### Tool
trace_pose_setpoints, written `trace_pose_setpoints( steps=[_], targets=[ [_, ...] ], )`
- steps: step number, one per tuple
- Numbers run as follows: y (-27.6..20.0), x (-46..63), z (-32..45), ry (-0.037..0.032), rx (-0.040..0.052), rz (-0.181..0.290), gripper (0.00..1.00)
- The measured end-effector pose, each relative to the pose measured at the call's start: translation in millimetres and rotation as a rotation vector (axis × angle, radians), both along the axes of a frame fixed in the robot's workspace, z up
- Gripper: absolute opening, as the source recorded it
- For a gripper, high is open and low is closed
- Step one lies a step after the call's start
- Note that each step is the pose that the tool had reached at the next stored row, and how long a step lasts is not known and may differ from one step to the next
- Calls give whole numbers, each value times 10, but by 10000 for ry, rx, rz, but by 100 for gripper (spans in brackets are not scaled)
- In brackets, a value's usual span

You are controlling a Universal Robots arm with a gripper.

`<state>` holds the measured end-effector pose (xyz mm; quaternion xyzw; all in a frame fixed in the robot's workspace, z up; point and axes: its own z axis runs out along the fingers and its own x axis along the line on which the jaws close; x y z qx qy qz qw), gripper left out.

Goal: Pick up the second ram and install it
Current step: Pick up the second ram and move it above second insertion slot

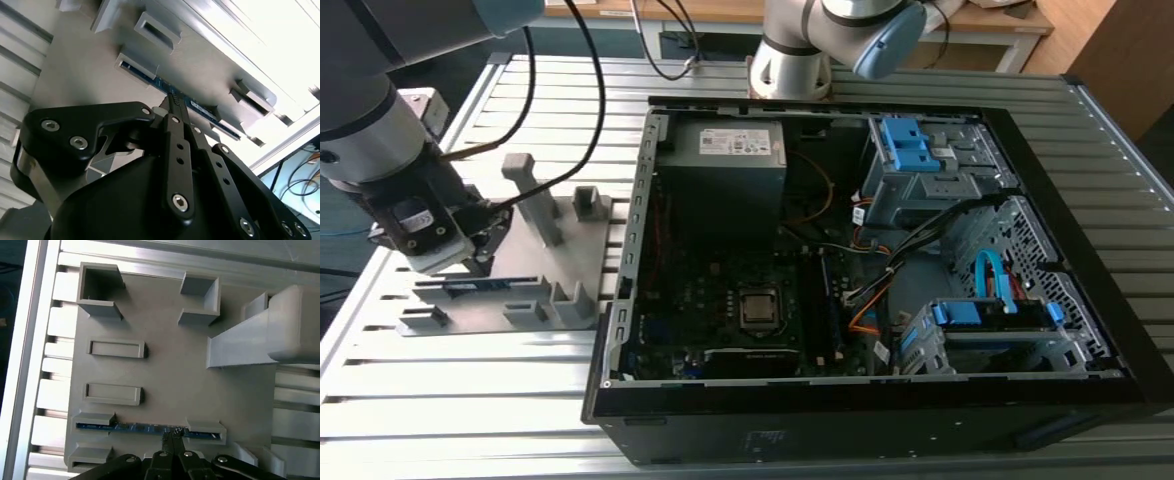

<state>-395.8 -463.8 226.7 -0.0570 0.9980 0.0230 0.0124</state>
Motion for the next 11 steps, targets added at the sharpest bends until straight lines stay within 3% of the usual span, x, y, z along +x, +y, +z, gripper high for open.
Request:
trace_pose_setpoints(
  steps=[11],
  targets=[
    [0,0,0,-1,0,1839,10]
  ],
)
